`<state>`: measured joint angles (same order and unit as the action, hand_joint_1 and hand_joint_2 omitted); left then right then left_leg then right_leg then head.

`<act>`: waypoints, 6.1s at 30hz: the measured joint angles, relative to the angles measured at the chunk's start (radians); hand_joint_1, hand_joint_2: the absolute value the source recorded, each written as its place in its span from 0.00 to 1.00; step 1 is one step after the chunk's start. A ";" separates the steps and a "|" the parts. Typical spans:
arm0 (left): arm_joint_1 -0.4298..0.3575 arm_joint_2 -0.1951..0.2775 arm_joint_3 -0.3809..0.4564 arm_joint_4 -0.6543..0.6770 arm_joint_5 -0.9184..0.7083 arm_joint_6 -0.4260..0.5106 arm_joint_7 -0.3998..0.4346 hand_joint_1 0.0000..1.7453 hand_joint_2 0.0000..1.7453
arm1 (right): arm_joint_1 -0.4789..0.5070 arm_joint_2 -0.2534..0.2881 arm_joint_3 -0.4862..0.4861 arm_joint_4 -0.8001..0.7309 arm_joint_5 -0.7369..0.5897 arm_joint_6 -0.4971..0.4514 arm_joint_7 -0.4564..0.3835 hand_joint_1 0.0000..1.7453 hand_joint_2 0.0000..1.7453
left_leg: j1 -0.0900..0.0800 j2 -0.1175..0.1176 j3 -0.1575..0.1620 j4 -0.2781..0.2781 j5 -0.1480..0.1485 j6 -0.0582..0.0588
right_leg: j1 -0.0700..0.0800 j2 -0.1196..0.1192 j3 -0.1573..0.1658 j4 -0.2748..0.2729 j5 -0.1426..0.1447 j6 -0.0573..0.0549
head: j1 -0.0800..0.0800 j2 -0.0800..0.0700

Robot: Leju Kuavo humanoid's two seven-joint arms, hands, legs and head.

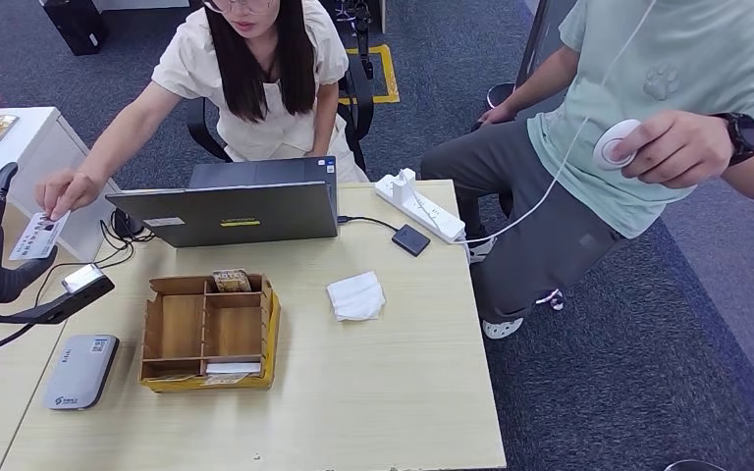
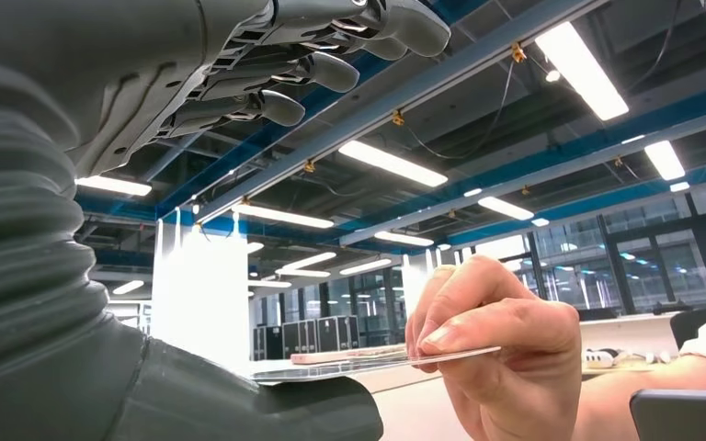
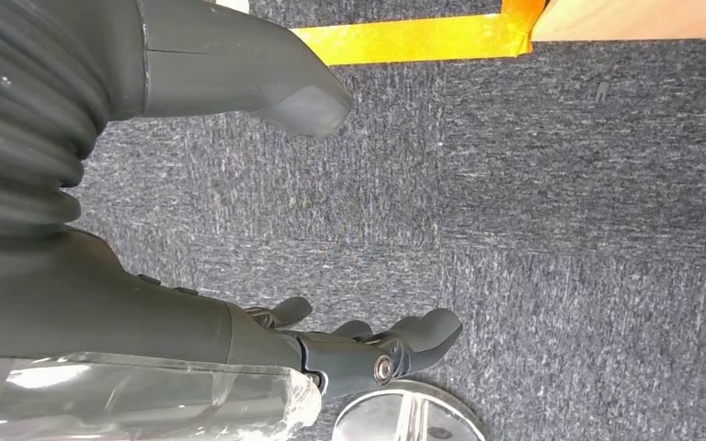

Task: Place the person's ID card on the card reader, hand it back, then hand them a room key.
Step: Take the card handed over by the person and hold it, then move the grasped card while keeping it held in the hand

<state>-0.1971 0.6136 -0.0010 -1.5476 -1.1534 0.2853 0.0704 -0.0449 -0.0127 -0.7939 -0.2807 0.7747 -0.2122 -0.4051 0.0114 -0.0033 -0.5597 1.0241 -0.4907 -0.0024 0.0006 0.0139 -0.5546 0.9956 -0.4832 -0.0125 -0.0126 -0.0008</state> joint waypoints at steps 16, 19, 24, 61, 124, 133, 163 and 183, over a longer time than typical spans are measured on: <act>-0.025 0.009 -0.017 0.017 0.016 -0.024 -0.008 0.93 1.00 | 0.000 0.002 -0.007 0.000 0.004 0.000 0.000 0.00 1.00 | 0.000 0.001 0.000 0.000 0.000 0.000 | 0.000 0.001 0.000 0.000 0.000 0.000 | 0.000 0.000; -0.028 0.009 -0.020 0.021 0.018 -0.025 -0.008 0.98 1.00 | 0.000 0.003 -0.007 0.000 0.003 0.000 0.000 0.00 1.00 | 0.000 0.001 0.000 0.000 0.000 0.000 | 0.000 0.001 -0.001 0.000 0.000 0.000 | 0.000 0.000; -0.033 0.009 -0.024 0.024 0.020 -0.028 -0.008 0.95 1.00 | 0.000 0.003 -0.008 0.000 0.003 0.000 0.000 0.00 1.00 | 0.000 0.001 0.000 0.000 0.000 0.000 | 0.000 0.002 -0.001 0.000 0.000 0.000 | 0.000 0.000; -0.049 0.003 -0.052 0.033 0.153 -0.066 -0.048 0.96 1.00 | 0.000 0.005 -0.031 0.000 0.023 0.008 -0.006 0.00 1.00 | 0.000 0.001 0.000 0.000 0.000 0.000 | 0.000 0.001 -0.001 0.000 0.000 0.000 | 0.000 0.000; 0.016 0.003 0.076 0.243 0.215 0.191 -0.186 1.00 1.00 | -0.022 0.013 -0.031 -0.003 0.092 -0.023 -0.031 0.00 1.00 | 0.000 0.002 -0.002 0.000 0.000 0.000 | 0.000 0.002 -0.002 0.000 0.000 0.000 | 0.000 0.000; 0.119 0.060 0.107 0.193 0.069 0.328 -0.230 1.00 1.00 | -0.023 0.008 -0.031 -0.003 0.075 -0.019 -0.042 0.00 1.00 | 0.000 0.002 -0.002 0.000 0.000 0.000 | 0.000 0.002 -0.002 0.001 0.001 0.000 | 0.000 0.000; 0.230 0.103 0.063 0.258 -0.036 0.249 -0.235 1.00 1.00 | -0.027 0.000 -0.031 -0.011 0.052 -0.019 -0.059 0.00 1.00 | 0.000 0.002 -0.003 0.000 0.000 0.000 | 0.000 0.001 -0.002 0.000 0.001 0.000 | 0.000 0.000; 0.251 0.061 0.016 0.344 -0.042 0.241 -0.199 1.00 1.00 | -0.023 0.000 -0.031 -0.024 0.037 -0.019 -0.065 0.00 1.00 | 0.000 0.002 -0.003 0.000 0.000 0.000 | 0.000 0.001 -0.002 0.000 0.000 0.000 | 0.000 0.000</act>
<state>0.0542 0.6743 0.0147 -1.2039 -1.1957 0.5261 -0.1286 -0.0683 -0.0131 -0.8248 -0.3046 0.8119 -0.2314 -0.4700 0.0115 -0.0015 -0.5625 1.0241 -0.4905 -0.0027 0.0006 0.0149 -0.5566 0.9960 -0.4827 -0.0124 -0.0123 -0.0009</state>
